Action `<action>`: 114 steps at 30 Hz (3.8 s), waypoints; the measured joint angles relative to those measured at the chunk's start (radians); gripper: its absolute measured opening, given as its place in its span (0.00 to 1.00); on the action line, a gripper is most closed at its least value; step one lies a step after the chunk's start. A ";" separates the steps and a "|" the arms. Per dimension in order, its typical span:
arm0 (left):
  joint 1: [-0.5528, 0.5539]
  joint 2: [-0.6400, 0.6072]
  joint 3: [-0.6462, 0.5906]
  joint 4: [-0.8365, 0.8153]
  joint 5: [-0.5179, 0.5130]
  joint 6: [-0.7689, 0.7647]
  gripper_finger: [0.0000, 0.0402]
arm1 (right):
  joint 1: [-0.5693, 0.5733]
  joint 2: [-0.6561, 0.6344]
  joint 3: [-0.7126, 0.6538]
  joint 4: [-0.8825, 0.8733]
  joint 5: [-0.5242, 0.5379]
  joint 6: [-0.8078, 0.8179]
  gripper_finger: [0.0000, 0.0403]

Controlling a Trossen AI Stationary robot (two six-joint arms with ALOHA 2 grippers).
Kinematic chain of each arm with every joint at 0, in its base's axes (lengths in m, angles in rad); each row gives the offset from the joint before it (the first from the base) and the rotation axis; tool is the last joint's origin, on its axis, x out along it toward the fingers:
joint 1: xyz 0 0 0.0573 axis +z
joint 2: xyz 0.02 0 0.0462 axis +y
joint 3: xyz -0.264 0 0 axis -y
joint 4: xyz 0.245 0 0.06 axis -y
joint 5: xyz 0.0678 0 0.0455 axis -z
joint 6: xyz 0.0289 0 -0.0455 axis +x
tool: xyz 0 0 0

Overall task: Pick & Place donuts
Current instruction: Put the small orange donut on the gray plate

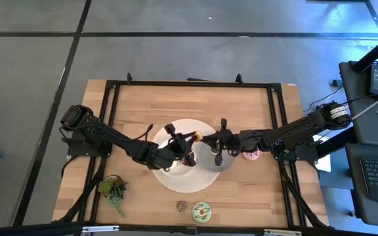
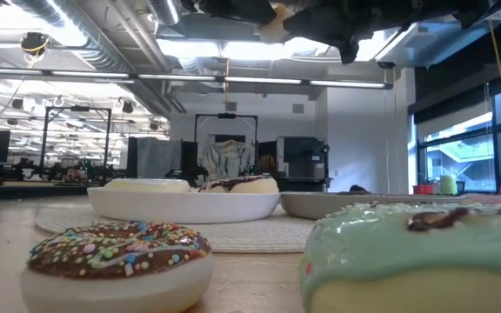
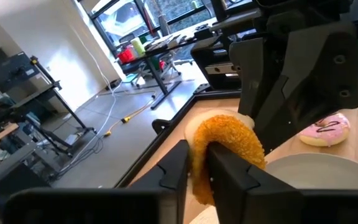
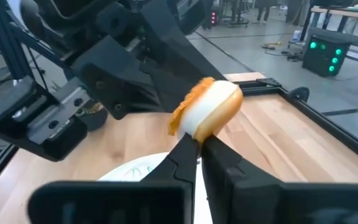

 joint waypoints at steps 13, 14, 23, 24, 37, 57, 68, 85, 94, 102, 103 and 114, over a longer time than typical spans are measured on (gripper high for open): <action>-0.071 0.000 0.000 -0.150 -0.064 -0.152 0.43 | -0.014 -0.016 0.000 -0.139 -0.011 0.063 0.03; -0.076 0.000 0.000 -0.150 -0.082 -0.154 0.43 | -0.022 -0.022 0.000 -0.159 -0.024 0.076 0.03; -0.111 -0.014 0.001 -0.174 -0.170 -0.123 0.43 | -0.108 -0.137 0.001 -0.510 -0.261 0.227 0.03; -0.114 -0.014 0.001 -0.183 -0.169 -0.124 0.43 | -0.119 -0.148 0.001 -0.559 -0.299 0.248 0.03; -0.111 -0.014 0.001 -0.238 -0.144 -0.202 0.44 | -0.215 -0.178 -0.027 -0.937 -0.632 0.313 0.03; -0.095 -0.014 0.001 -0.261 -0.069 -0.220 0.44 | -0.361 -0.216 -0.315 -0.633 -0.814 0.443 0.03; -0.091 -0.014 0.001 -0.261 -0.031 -0.221 0.43 | -0.361 -0.216 -0.320 -0.568 -0.812 0.488 0.03; -0.091 -0.014 0.001 -0.261 0.013 -0.221 0.44 | -0.321 -0.214 -0.320 -0.563 -0.749 0.513 0.03; -0.091 -0.014 0.001 -0.261 0.015 -0.221 0.44 | -0.321 -0.165 -0.319 -0.555 -0.735 0.513 0.03; -0.091 -0.014 0.001 -0.261 0.015 -0.221 0.44 | -0.321 -0.138 -0.319 -0.535 -0.733 0.513 0.03; -0.091 -0.014 0.001 -0.261 0.014 -0.221 0.44 | -0.321 -0.138 -0.319 -0.535 -0.733 0.510 0.03; -0.091 -0.014 0.001 -0.262 0.014 -0.219 0.44 | -0.322 -0.138 -0.319 -0.546 -0.733 0.513 0.22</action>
